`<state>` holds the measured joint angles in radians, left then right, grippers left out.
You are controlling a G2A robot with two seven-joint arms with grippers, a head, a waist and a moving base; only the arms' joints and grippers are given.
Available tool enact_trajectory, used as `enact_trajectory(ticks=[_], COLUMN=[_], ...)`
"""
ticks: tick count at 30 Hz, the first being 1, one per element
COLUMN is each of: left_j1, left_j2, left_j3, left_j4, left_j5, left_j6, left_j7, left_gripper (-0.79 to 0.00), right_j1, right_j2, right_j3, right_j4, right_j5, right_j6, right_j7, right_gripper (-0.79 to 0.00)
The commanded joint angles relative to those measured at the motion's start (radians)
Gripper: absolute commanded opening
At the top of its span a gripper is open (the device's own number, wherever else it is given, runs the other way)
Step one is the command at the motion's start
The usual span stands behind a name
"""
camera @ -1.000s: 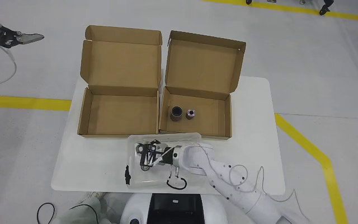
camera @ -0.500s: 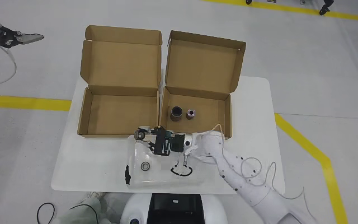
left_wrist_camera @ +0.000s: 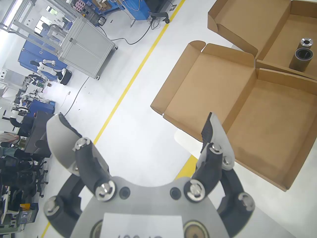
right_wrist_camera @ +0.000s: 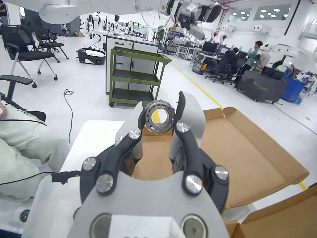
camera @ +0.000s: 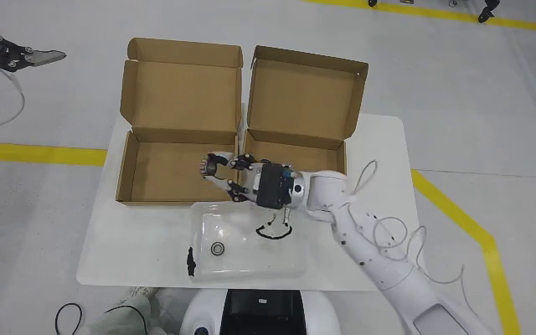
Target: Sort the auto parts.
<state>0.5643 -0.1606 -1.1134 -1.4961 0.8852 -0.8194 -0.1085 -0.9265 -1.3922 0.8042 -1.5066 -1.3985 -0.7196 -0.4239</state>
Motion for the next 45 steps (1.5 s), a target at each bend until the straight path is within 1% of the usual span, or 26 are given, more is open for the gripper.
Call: enact_trajectory(ticks=[1, 5, 11, 18, 23, 30, 45], left_j1=[0.000, 0.000, 0.000, 0.000, 0.000, 0.000, 0.000], left_j2=[0.000, 0.000, 0.000, 0.000, 0.000, 0.000, 0.000], left_j3=[0.000, 0.000, 0.000, 0.000, 0.000, 0.000, 0.000], left_j4=[0.000, 0.000, 0.000, 0.000, 0.000, 0.000, 0.000], left_j5=[0.000, 0.000, 0.000, 0.000, 0.000, 0.000, 0.000], left_j6=[0.000, 0.000, 0.000, 0.000, 0.000, 0.000, 0.000], left_j7=[0.000, 0.000, 0.000, 0.000, 0.000, 0.000, 0.000], left_gripper=[0.000, 0.000, 0.000, 0.000, 0.000, 0.000, 0.000], right_j1=[0.022, 0.065, 0.112, 0.162, 0.166, 0.168, 0.132], right_j2=[-0.004, -0.015, -0.029, -0.038, -0.038, -0.039, -0.043], right_j3=[0.003, 0.001, -0.005, 0.019, 0.049, 0.066, 0.057], right_j4=[-0.012, -0.013, -0.024, -0.046, -0.074, -0.116, -0.100], right_j5=[0.012, 0.045, 0.039, 0.047, 0.039, 0.034, 0.000], right_j6=[0.003, -0.005, 0.018, 0.034, 0.056, 0.070, 0.101], right_j7=[-0.001, -0.042, -0.095, -0.106, -0.122, -0.081, -0.031], right_gripper=[-0.785, -0.785, -0.785, -0.785, -0.785, -0.785, -0.785])
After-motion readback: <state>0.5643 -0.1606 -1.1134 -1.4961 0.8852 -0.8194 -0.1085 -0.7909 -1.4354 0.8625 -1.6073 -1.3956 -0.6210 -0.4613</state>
